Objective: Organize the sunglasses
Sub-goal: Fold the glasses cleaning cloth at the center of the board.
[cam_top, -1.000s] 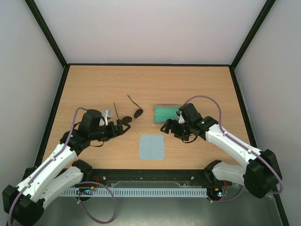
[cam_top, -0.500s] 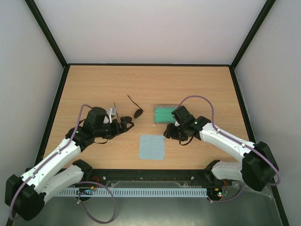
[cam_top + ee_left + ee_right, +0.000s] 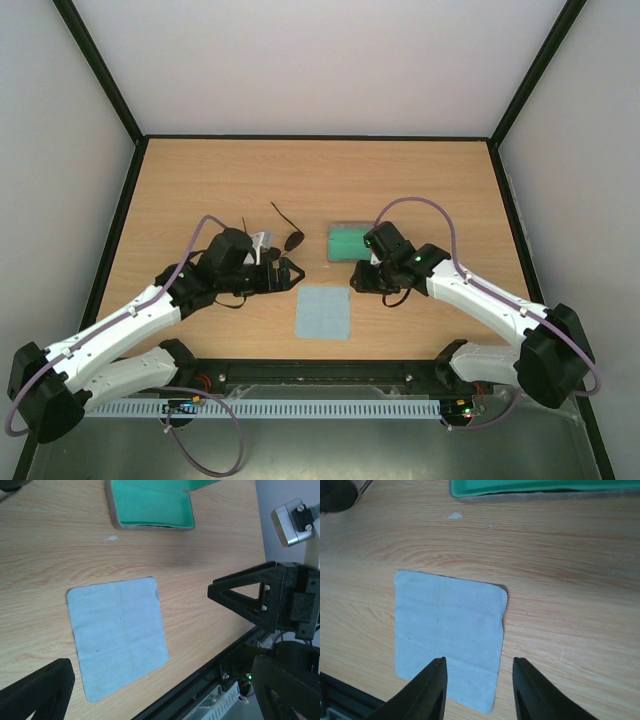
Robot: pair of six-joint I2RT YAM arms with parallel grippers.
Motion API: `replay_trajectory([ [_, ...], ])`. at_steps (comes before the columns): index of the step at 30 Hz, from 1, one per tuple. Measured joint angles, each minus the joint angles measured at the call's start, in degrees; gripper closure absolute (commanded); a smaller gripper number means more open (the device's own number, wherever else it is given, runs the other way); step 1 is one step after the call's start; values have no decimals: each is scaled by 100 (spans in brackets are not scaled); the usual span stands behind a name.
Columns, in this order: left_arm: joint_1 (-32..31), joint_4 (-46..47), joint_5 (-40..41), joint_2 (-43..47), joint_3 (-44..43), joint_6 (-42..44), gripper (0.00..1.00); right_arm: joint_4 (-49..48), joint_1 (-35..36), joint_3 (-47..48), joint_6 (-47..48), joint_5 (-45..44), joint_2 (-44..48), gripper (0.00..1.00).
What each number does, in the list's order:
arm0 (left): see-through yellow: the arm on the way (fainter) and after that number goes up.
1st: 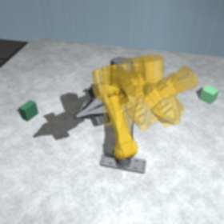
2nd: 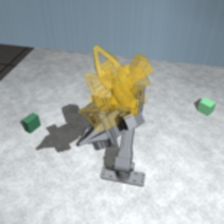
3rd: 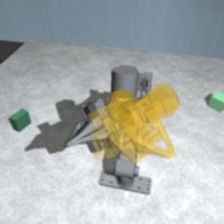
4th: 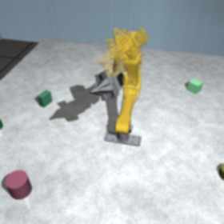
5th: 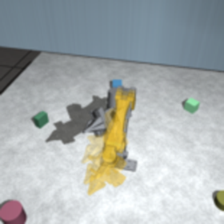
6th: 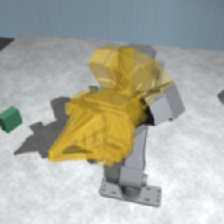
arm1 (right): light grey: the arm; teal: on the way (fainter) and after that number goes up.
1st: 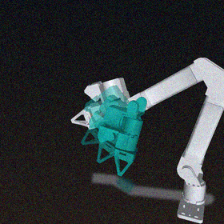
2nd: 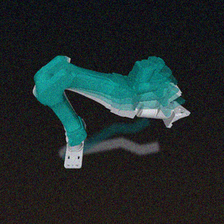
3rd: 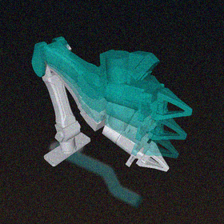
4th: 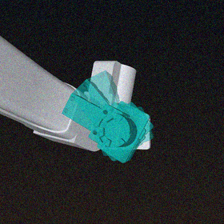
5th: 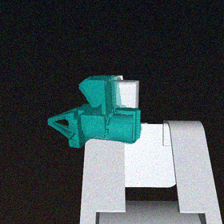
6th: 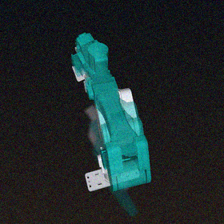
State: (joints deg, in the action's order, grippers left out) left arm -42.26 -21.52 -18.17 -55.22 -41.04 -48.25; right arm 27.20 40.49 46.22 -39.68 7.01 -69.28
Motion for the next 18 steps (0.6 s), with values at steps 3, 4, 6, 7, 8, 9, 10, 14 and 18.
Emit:
replay_trajectory([
  [3,-11,-28,168,92,68,-20,0,-4,4,11,79,-68,-76,75],
  [4,-11,-33,238,151,127,-46,1,-9,4,11,87,-103,-129,75],
  [6,-11,-37,409,275,240,-96,1,-22,4,11,76,-140,-229,77],
  [7,-11,-39,518,332,293,-125,1,-46,4,11,68,-162,-291,77],
  [8,-11,-39,560,341,310,-131,0,-70,4,11,63,-190,-354,77],
  [9,-11,-37,636,337,323,-146,0,-92,4,11,61,-225,-415,77],
  [10,-11,-28,684,306,328,-151,0,-129,4,13,55,-267,-485,76],
  [14,-11,39,846,7,328,-149,0,-190,31,63,46,-367,-741,74],
  [18,-11,79,927,-240,328,-142,1,-232,109,197,50,-483,-997,77],
])
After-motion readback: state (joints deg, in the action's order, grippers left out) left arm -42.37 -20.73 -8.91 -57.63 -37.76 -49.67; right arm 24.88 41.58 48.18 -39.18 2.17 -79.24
